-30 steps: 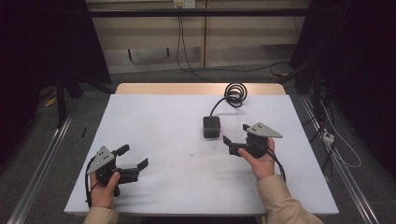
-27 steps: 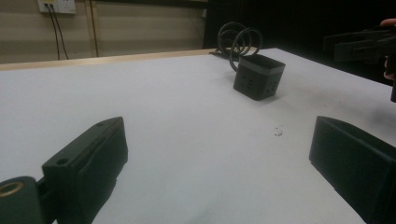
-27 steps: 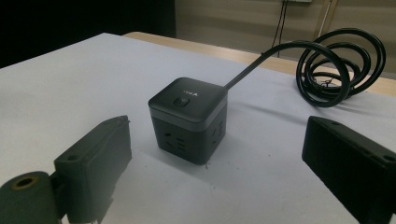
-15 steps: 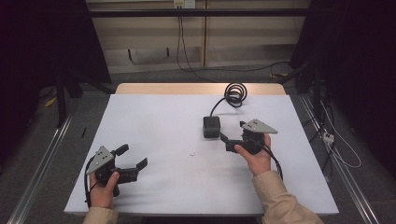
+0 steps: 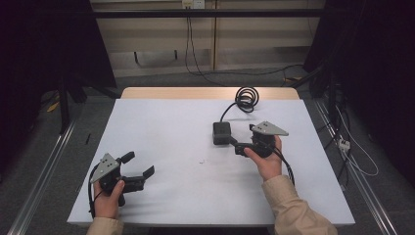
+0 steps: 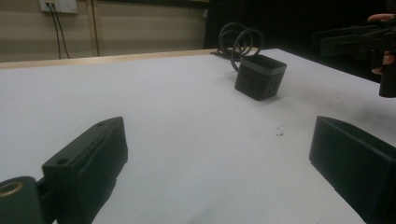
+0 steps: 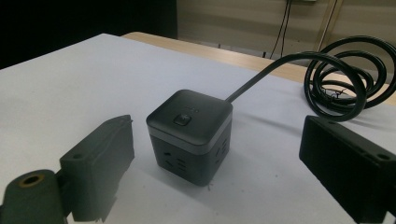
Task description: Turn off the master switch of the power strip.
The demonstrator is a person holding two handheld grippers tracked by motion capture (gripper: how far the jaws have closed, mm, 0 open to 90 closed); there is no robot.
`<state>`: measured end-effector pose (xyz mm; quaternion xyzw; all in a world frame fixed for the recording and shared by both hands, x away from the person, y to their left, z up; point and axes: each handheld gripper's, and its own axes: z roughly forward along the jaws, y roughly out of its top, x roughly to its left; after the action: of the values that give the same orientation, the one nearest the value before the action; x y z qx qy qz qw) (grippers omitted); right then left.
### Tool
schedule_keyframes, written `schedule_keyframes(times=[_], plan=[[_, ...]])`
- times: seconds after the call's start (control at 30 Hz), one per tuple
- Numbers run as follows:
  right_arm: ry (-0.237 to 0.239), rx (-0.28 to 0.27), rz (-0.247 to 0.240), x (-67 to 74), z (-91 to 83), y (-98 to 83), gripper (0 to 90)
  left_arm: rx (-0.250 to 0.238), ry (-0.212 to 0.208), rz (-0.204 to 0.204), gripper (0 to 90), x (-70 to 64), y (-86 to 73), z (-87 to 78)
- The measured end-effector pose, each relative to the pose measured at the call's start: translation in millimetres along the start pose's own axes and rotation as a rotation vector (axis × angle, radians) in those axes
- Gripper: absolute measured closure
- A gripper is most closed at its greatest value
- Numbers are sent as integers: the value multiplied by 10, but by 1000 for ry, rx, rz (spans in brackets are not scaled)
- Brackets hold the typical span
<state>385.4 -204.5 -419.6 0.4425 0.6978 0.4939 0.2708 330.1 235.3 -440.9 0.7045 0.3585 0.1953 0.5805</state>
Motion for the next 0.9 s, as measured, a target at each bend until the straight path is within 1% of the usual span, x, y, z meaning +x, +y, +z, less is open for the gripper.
schedule_keyframes(times=[0.03, 0.17, 0.33, 0.37, 0.5, 0.53, 0.63, 0.9], plan=[[2, 2, 4, -5, 1, 4, 96, 2, -1, 6, 42, 3, 1, 0], [0, 1, 2, -13, 13, 28, 108, 3, -3, 5, 42, -2, 0, 4], [12, 3, -6, 0, 32, 57, 126, 1, -2, 3, 42, -2, 0, 3], [21, 7, -6, 5, 48, 67, 140, 3, -2, 5, 42, 0, 0, 1], [24, 11, -4, 7, 72, 84, 150, 0, 0, 0, 42, 0, -1, 1], [25, 10, -8, 8, 86, 95, 158, -5, -6, -11, 42, 4, -5, 3], [30, 20, -10, 6, 107, 102, 167, -5, -5, -12, 42, 9, -7, 2], [29, 19, -6, 2, 138, 125, 180, -9, -5, -15, 42, 6, -3, -4]])
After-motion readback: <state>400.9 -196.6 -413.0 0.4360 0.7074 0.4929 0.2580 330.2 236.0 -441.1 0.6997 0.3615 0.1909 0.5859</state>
